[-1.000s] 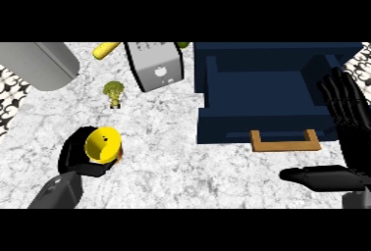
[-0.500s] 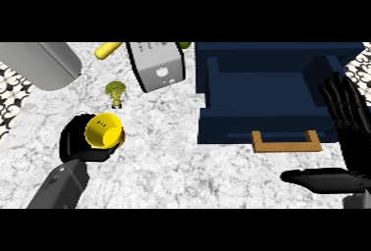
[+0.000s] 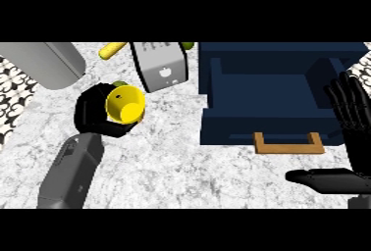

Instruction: Pick up the cup, place it into the drawer and close the drawer

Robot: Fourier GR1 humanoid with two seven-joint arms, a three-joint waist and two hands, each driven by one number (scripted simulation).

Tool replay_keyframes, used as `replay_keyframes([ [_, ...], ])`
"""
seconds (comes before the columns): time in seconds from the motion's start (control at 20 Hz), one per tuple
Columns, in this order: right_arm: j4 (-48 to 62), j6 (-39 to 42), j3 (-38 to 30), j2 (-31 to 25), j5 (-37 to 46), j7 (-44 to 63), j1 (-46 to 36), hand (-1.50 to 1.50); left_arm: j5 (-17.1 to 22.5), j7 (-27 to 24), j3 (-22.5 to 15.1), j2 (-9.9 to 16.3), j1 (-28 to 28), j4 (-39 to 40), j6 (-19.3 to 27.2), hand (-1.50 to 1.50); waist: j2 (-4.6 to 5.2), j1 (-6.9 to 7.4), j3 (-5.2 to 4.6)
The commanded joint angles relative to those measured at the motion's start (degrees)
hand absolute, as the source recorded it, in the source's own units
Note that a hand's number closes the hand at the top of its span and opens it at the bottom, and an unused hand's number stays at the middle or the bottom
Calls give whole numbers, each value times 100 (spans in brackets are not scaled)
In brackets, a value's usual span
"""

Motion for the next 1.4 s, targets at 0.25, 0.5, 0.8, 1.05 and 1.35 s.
replay_keyframes([
  [0.25,93,42,-71,129,76,-539,440,-150,-29,1695,-685,-566,-503,-1982,802,150,-1,0,2],
  [0.5,202,20,-201,-135,-190,315,-448,-150,-133,2350,-1227,-641,-1275,-1973,1591,150,26,-56,-4],
  [0.8,-49,302,-401,-262,-369,-37,33,-150,-104,3208,-1630,-646,-2044,-2016,2377,150,28,-102,-3],
  [1.05,23,226,-234,-79,-251,-122,38,-150,466,3210,-2055,-647,-2741,-1121,2851,150,44,-145,-4],
  [1.35,197,237,-259,-128,-207,-144,-120,-150,988,3149,-2243,-648,-3536,52,3274,150,68,-210,-3],
])
